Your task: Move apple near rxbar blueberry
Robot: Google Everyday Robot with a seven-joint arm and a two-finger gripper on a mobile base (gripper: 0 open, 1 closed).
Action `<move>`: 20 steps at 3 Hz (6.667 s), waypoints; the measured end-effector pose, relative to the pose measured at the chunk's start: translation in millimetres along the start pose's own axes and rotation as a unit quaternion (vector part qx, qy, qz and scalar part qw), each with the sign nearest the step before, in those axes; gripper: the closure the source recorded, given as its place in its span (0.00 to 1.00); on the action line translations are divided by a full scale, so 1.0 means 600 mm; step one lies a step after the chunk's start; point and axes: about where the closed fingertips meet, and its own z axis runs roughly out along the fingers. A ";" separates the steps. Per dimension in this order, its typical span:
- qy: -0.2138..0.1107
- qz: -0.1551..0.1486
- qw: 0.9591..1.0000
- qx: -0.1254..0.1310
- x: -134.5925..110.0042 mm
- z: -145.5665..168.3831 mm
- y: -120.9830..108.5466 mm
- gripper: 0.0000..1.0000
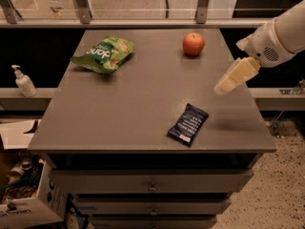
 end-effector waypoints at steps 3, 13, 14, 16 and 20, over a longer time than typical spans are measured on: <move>-0.192 0.080 0.970 0.126 0.026 0.057 -0.268 0.00; -0.253 0.076 0.960 0.096 -0.090 0.270 -0.311 0.00; -0.257 0.085 0.958 0.094 -0.087 0.283 -0.325 0.19; -0.277 0.091 0.953 0.083 -0.095 0.274 -0.320 0.64; -0.244 0.083 0.962 -0.085 -0.058 0.193 -0.160 1.00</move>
Offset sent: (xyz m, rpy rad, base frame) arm 0.0977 -0.0658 -0.0232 0.2664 -0.2443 -0.3268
